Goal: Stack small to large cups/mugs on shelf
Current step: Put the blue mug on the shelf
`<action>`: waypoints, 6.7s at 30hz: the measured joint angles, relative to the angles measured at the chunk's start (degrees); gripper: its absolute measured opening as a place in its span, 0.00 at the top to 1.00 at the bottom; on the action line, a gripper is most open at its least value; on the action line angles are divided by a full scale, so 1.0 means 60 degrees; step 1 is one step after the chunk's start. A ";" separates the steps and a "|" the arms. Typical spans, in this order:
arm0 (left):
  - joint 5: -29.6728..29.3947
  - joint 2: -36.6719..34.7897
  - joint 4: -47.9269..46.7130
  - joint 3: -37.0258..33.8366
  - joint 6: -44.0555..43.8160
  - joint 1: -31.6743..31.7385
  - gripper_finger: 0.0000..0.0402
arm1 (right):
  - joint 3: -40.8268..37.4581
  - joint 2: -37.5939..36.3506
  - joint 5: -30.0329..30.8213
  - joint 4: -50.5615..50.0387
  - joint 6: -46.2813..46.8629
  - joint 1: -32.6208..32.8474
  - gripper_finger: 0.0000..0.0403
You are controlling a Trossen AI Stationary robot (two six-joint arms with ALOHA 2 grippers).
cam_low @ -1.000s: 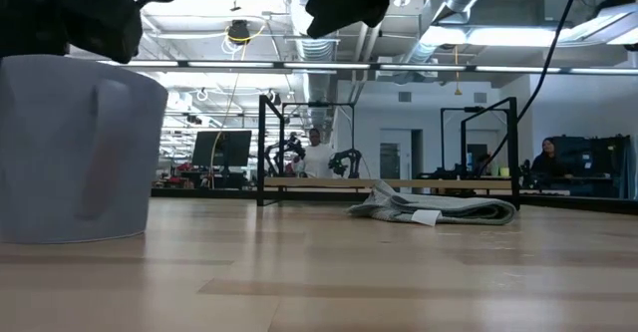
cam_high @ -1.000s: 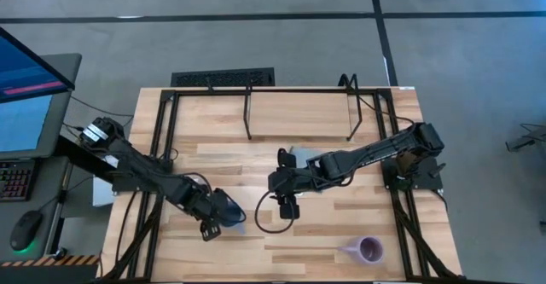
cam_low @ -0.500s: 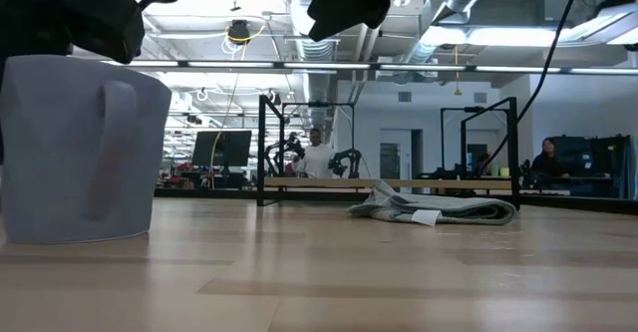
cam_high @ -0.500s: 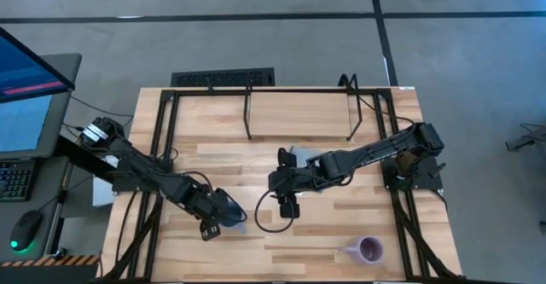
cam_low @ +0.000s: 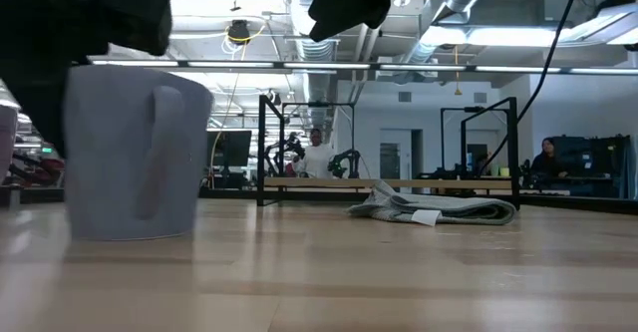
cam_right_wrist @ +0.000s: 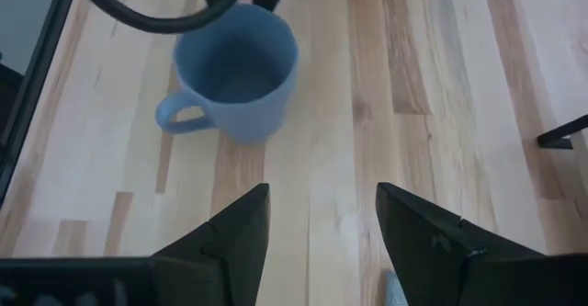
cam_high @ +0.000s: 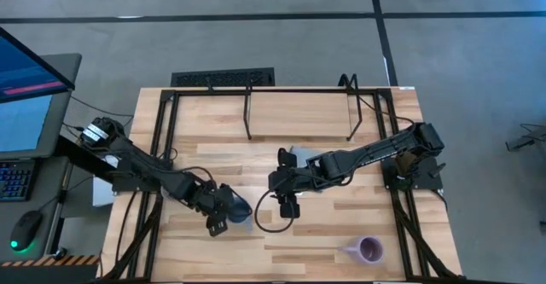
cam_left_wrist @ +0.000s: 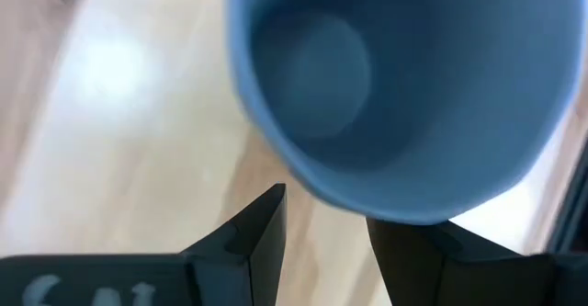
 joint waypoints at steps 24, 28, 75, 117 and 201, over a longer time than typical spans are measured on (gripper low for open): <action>0.0299 0.0000 0.1901 0.0000 0.2604 0.2158 0.65 | 0.0000 0.0000 0.0004 -0.0536 0.0361 -0.0018 0.45; 0.0630 0.0000 0.2038 0.0000 0.2867 0.2314 0.65 | 0.0000 0.0000 0.0007 -0.0486 0.1039 -0.0018 0.45; 0.0496 -0.0011 -0.0604 -0.0007 0.4439 0.2127 0.65 | -0.0015 0.2222 -0.0422 0.1261 0.1858 -0.0503 0.45; -0.3784 -0.5572 -0.0515 -0.0004 0.6176 0.2378 0.65 | 0.0022 0.2061 -0.0849 0.0856 0.0765 -0.0836 0.94; -0.7884 -1.0051 0.3491 -0.3897 0.9658 0.3129 0.65 | -0.2372 -0.3240 -0.4582 -0.2659 -0.6691 -1.1001 0.94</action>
